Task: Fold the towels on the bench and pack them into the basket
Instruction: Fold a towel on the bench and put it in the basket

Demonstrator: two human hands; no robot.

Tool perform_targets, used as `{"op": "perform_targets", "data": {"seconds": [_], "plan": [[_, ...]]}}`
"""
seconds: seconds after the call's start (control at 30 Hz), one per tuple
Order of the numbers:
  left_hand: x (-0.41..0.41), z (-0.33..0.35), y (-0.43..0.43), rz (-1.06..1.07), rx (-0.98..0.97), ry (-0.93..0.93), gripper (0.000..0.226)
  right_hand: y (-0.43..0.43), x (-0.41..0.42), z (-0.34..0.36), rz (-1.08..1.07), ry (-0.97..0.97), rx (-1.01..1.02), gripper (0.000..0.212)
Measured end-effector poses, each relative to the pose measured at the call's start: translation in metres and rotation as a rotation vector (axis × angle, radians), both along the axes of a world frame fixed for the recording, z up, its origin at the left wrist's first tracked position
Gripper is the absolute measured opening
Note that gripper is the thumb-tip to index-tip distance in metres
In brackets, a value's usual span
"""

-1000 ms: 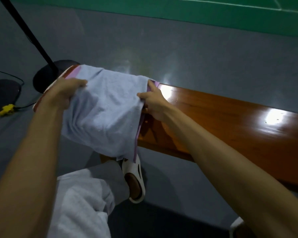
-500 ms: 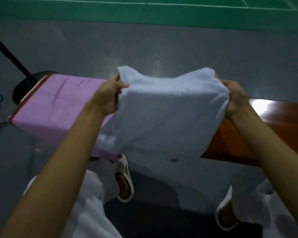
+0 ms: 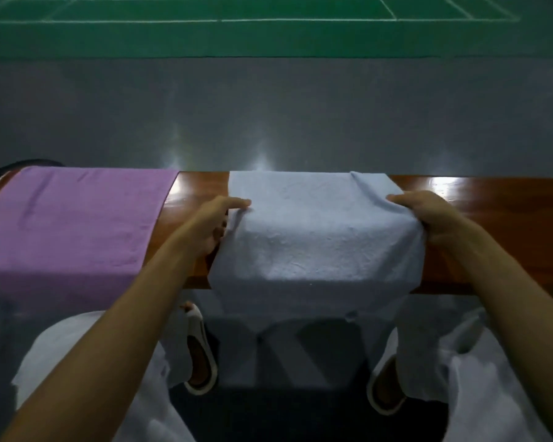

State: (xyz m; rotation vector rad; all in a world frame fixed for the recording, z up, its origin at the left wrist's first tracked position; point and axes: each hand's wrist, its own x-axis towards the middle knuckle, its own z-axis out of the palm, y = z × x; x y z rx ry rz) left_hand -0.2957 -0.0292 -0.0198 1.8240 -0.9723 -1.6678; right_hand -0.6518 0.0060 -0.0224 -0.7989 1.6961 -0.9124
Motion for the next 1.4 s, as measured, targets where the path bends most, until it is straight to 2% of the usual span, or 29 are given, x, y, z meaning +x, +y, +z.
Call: {"op": "perform_targets", "data": {"seconds": [0.13, 0.23, 0.3, 0.37, 0.43, 0.5, 0.57, 0.63, 0.73, 0.83, 0.97, 1.1, 1.2, 1.27, 1.33, 1.4], "plan": [[-0.003, -0.007, -0.002, 0.069, -0.067, -0.033, 0.019, 0.004, -0.005, 0.000, -0.015, 0.301, -0.083, 0.030], [0.002, -0.006, -0.003, 0.067, -0.097, -0.148, 0.018, 0.006, -0.007, -0.007, 0.016, 0.417, -0.150, 0.023], [0.008, -0.006, -0.003, 0.033, -0.141, -0.323, 0.021, 0.008, -0.007, -0.013, 0.032, 0.514, -0.158, 0.025], [0.009, -0.008, 0.000, -0.052, -0.247, -0.562, 0.021, 0.006, -0.008, -0.020, 0.027, 0.700, -0.162, 0.024], [0.005, -0.014, 0.008, -0.118, -0.436, -0.871, 0.026, 0.005, -0.005, -0.024, -0.019, 0.876, -0.188, 0.017], [-0.001, -0.026, 0.009, -0.131, -0.677, -1.004, 0.046, 0.006, 0.000, -0.032, -0.017, 0.994, -0.302, 0.031], [-0.008, -0.036, 0.007, -0.253, -0.848, -0.962, 0.055, 0.006, 0.006, -0.042, 0.085, 1.064, -0.396, 0.047], [-0.009, -0.047, 0.002, -0.463, -0.928, -0.934, 0.057, 0.006, 0.013, -0.051, 0.224, 1.050, -0.347, 0.060], [-0.008, -0.058, -0.001, -0.681, -0.864, -0.962, 0.067, 0.008, 0.021, -0.063, 0.386, 1.100, -0.188, 0.069], [-0.007, -0.062, 0.001, -0.727, -0.771, -1.044, 0.075, 0.011, 0.020, -0.069, 0.459, 1.167, -0.130, 0.074], [-0.005, -0.062, 0.005, -0.710, -0.736, -1.057, 0.084, 0.011, 0.015, -0.067, 0.423, 1.189, -0.103, 0.078], [-0.005, -0.061, 0.006, -0.700, -0.731, -1.028, 0.080, 0.014, 0.013, -0.065, 0.402, 1.176, -0.105, 0.077], [-0.004, -0.057, 0.008, -0.580, -0.820, -0.845, 0.065, 0.013, 0.009, -0.061, 0.373, 1.111, -0.142, 0.071], [-0.002, -0.053, 0.009, -0.427, -0.869, -0.657, 0.046, 0.013, 0.004, -0.058, 0.312, 0.961, -0.217, 0.062], [0.001, -0.050, 0.011, -0.310, -0.900, -0.634, 0.035, 0.015, -0.003, -0.052, 0.221, 0.822, -0.288, 0.052], [0.005, -0.047, 0.013, -0.223, -0.871, -0.704, 0.030, 0.018, -0.008, -0.046, 0.143, 0.851, -0.323, 0.034]]}}
